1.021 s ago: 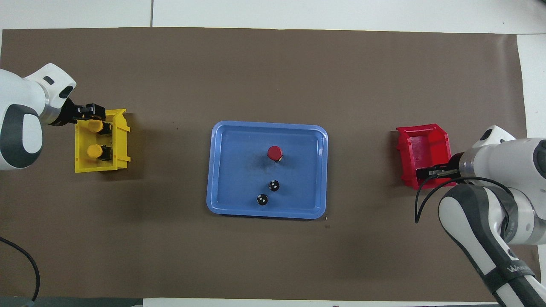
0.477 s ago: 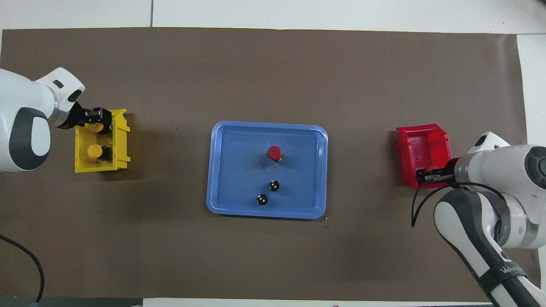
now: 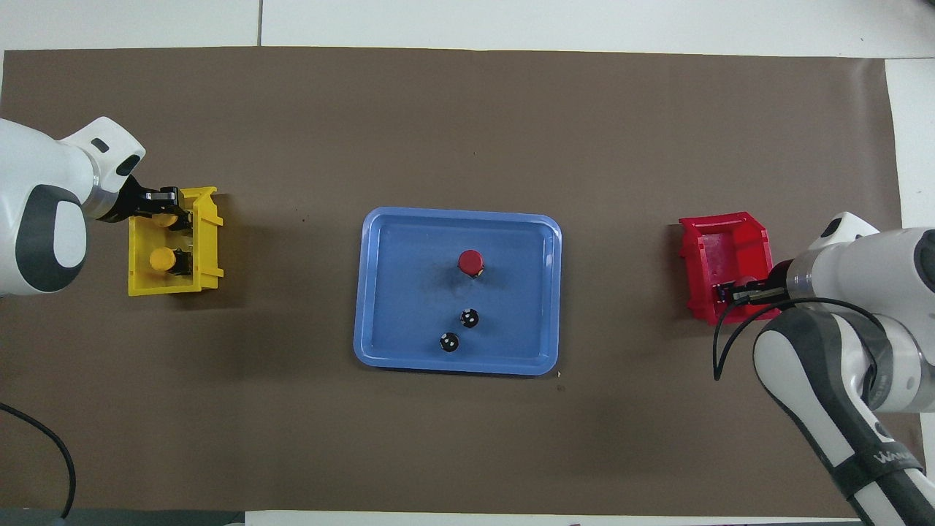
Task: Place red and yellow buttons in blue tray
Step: 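Grasp the red button with the right gripper while the left gripper grasps a yellow button, then carry the red button with the right gripper while the left gripper places the yellow button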
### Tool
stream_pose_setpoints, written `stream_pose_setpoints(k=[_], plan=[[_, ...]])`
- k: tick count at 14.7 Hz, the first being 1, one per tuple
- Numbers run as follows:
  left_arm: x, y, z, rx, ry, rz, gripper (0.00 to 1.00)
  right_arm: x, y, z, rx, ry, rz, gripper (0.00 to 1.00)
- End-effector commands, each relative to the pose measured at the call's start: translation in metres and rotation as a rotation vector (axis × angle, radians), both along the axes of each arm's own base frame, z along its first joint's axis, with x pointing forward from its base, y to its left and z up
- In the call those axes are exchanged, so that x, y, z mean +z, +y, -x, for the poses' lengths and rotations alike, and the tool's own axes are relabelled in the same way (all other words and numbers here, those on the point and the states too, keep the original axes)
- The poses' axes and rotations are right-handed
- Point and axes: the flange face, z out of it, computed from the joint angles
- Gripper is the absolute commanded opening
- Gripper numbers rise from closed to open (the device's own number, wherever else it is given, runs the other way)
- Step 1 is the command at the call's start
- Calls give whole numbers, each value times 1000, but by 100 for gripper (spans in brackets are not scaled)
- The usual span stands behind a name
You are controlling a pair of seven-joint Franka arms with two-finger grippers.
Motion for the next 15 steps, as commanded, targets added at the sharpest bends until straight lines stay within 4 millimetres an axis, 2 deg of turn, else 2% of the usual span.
stream_pose_setpoints(k=[1, 3, 4, 5, 7, 8, 9, 10, 12, 13, 15], plan=[[48, 0, -7, 11, 57, 6, 1, 55, 50, -45, -48, 35, -6, 27], [124, -13, -18, 12, 115, 5, 1, 87, 120, -63, -115, 25, 10, 27], [137, -46, -22, 31, 124, 3, 1, 96, 154, -67, -167, 5, 6, 27], [135, -89, -22, 83, 108, 3, 1, 95, 183, -65, -204, -14, 0, 27], [112, -173, -1, 158, 65, 11, 1, 78, 243, -61, -234, -56, -22, 28], [102, -208, 12, 173, 50, 20, 1, 66, 265, -59, -256, -78, -36, 28], [84, -250, 29, 184, 39, 30, 1, 49, 272, -52, -264, -84, -40, 28], [72, -280, 42, 200, 26, 47, 1, 36, 274, -45, -259, -89, -44, 29], [48, -328, 67, 210, 27, 58, 1, 11, 300, -28, -215, -87, -44, 30], [37, -343, 80, 218, 34, 62, 1, -8, 306, -27, -211, -80, -35, 30], [16, -372, 99, 199, 51, 63, 1, -25, 306, -23, -217, -74, -31, 30]])
